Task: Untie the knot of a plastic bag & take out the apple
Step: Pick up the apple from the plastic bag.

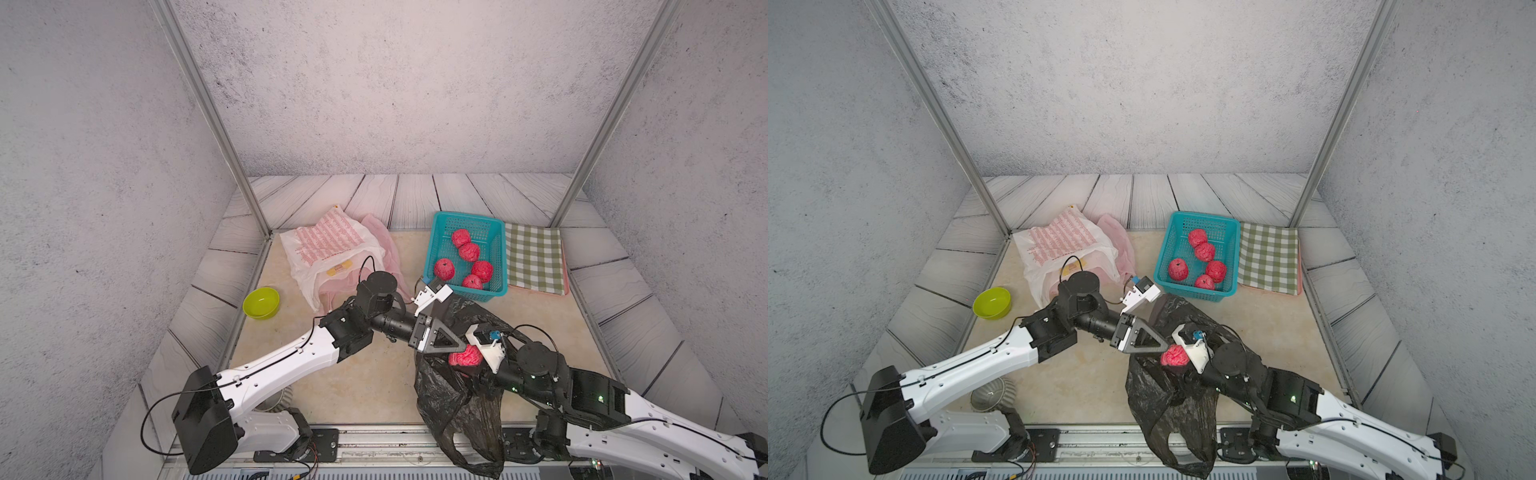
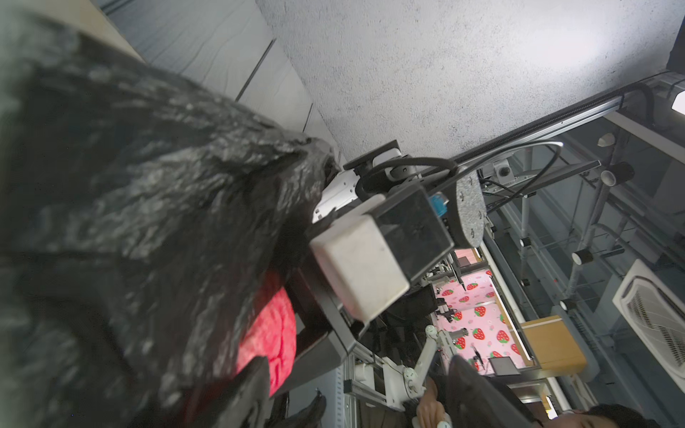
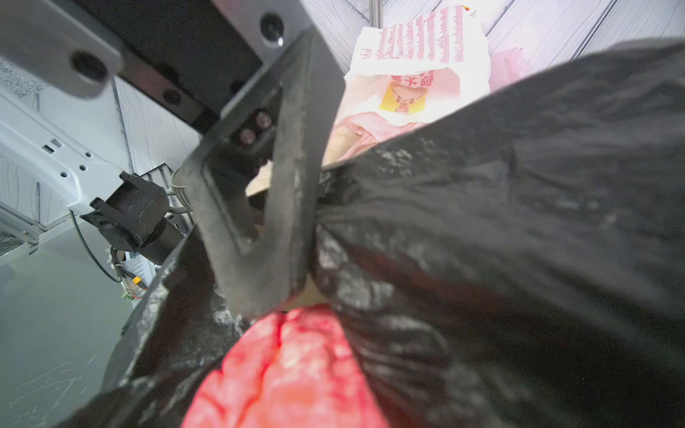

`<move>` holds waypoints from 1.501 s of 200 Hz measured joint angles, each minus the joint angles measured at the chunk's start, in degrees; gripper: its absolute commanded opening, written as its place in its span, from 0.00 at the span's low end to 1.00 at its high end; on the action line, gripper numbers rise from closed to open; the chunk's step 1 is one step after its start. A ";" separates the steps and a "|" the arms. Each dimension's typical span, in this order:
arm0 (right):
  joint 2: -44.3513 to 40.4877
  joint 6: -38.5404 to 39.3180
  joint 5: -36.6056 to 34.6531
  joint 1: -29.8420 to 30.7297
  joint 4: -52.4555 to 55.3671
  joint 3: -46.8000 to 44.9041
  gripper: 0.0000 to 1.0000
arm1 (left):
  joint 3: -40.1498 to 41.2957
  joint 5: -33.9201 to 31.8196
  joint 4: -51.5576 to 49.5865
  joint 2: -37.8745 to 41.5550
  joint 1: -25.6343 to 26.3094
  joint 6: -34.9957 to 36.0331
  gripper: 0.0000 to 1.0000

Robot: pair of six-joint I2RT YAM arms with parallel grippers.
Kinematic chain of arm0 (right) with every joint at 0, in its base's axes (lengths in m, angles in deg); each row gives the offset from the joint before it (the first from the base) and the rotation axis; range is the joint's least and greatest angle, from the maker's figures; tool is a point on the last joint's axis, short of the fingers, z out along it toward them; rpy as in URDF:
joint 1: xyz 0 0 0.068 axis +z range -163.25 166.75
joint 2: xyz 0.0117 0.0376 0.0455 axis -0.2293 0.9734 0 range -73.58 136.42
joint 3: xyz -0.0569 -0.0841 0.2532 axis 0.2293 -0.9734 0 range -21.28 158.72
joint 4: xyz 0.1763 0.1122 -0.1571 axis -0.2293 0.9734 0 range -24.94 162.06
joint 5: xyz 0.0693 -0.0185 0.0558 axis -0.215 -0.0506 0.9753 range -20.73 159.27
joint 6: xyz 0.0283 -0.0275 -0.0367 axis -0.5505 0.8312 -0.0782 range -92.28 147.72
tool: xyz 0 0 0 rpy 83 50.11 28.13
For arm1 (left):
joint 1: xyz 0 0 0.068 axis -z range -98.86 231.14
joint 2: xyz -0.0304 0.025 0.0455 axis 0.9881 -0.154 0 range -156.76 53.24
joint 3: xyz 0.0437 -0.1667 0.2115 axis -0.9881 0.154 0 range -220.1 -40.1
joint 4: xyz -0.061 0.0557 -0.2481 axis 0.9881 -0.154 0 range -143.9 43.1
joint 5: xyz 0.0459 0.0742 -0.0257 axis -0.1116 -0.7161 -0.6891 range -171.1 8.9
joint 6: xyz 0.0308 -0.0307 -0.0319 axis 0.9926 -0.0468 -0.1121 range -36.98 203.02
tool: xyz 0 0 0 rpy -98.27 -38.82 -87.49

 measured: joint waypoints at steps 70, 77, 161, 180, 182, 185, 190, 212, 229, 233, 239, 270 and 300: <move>1.92 -0.20 12.31 -0.20 1.14 0.35 0.48 | -1.73 2.89 -6.43 -3.58 1.27 13.00 0.89; 2.16 -0.24 13.79 -0.20 0.52 0.37 0.48 | -2.16 2.51 -7.17 -4.17 1.53 13.99 0.89; 0.52 -0.85 17.03 0.20 -0.28 0.85 0.46 | -2.80 0.57 -10.75 -5.31 4.17 20.52 0.89; -0.42 -0.57 16.72 0.28 -0.31 1.25 0.47 | -2.49 -0.02 -11.08 -4.79 4.50 21.70 0.85; -0.46 -0.52 16.70 0.31 -0.31 1.33 0.47 | -2.49 -0.09 -11.15 -4.79 4.55 22.03 0.85; -0.48 -0.50 16.74 0.31 -0.33 1.44 0.47 | -2.47 -0.11 -11.23 -4.74 4.59 22.10 0.85; -0.48 -0.44 16.72 0.35 -0.35 1.70 0.48 | -2.47 -0.24 -11.45 -4.72 4.68 22.71 0.84; -0.96 -0.15 16.76 0.39 -0.81 2.64 0.50 | -2.36 -0.20 -13.25 -4.81 5.20 24.22 0.83; -1.33 0.04 16.81 0.39 -0.52 2.62 0.49 | -2.38 -0.48 -13.94 -4.87 5.29 25.22 0.85; -1.33 0.09 16.79 0.39 -0.44 2.60 0.49 | -2.43 -0.55 -14.14 -4.90 5.29 25.49 0.85; -1.40 0.22 16.74 0.39 -0.31 2.58 0.49 | -2.49 -0.57 -14.56 -4.96 5.33 25.59 0.85; -0.42 1.14 16.72 0.37 -0.15 2.60 0.47 | -3.58 -0.68 -16.06 -5.51 5.42 25.09 0.86; 0.00 2.21 15.93 0.39 0.09 2.62 0.46 | -4.55 -0.17 -17.03 -6.97 5.40 22.84 0.87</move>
